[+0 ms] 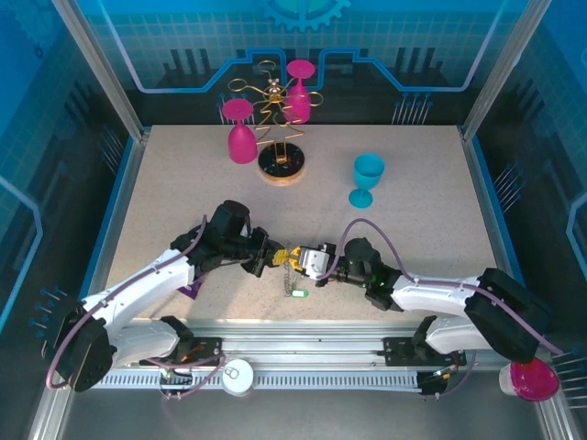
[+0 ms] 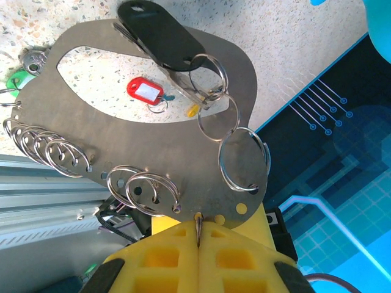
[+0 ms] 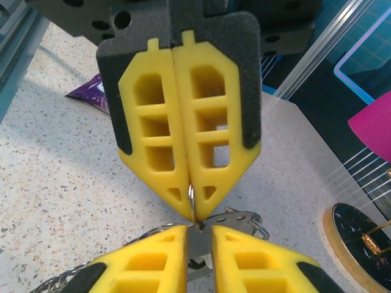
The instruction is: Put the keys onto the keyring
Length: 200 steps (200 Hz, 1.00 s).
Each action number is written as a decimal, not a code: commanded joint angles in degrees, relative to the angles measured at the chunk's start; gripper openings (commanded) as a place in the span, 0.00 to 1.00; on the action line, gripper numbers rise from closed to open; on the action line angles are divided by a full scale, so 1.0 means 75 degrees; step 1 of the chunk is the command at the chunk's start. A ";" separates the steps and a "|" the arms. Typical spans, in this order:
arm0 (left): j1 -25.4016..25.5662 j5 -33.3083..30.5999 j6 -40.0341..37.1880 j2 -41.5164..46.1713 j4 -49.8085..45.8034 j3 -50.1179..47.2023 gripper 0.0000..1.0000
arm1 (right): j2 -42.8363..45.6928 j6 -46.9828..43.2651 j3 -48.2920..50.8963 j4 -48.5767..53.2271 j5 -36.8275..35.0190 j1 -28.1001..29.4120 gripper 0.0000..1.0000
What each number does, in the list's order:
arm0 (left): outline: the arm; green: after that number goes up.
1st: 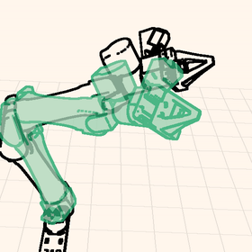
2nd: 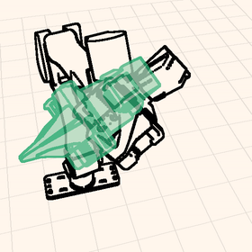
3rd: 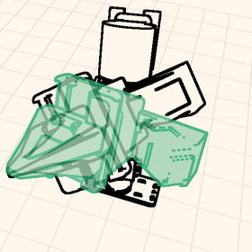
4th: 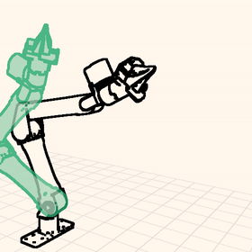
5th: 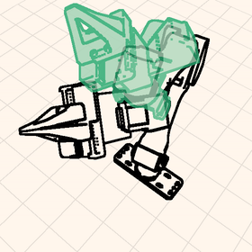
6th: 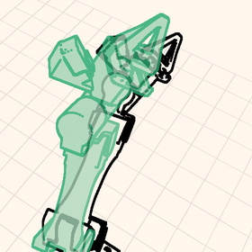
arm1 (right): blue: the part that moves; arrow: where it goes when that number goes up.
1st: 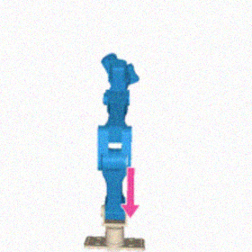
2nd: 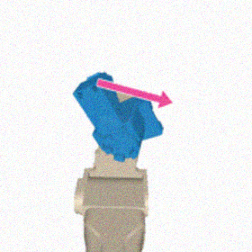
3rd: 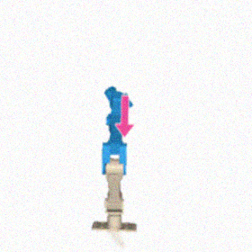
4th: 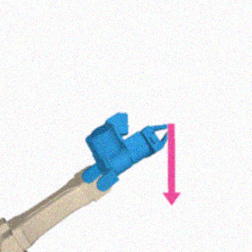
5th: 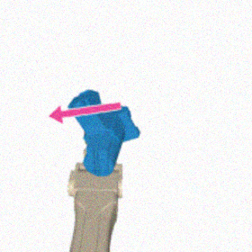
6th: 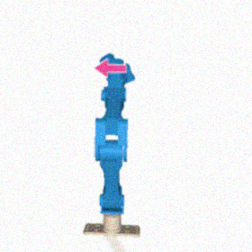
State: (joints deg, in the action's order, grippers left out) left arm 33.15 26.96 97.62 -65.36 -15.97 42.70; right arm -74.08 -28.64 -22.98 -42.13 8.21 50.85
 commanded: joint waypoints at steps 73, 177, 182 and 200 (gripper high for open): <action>-0.0058 0.0366 0.0232 0.0181 0.0169 -0.0136 0.00 | -0.0328 -0.0216 -0.0379 -0.0721 0.0204 0.0189 0.13; -0.0252 -0.1122 -0.0642 0.1009 0.0330 -0.0825 0.68 | 0.0153 0.0226 -0.0365 0.0540 0.0208 0.0151 0.00; -0.0292 -0.1249 -0.0878 0.1085 0.0158 -0.0763 0.70 | 0.0175 0.0276 -0.0378 0.0667 0.0207 0.0146 0.00; -0.0451 -0.2014 -0.2412 0.1370 -0.0709 -0.0414 0.72 | 0.0271 0.0453 -0.0471 0.1101 0.0240 0.0100 0.00</action>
State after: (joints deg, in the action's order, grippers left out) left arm 31.33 19.92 93.84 -58.15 -12.95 36.58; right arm -73.87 -27.88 -24.18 -37.89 9.26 51.79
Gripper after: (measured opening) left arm 0.717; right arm 0.062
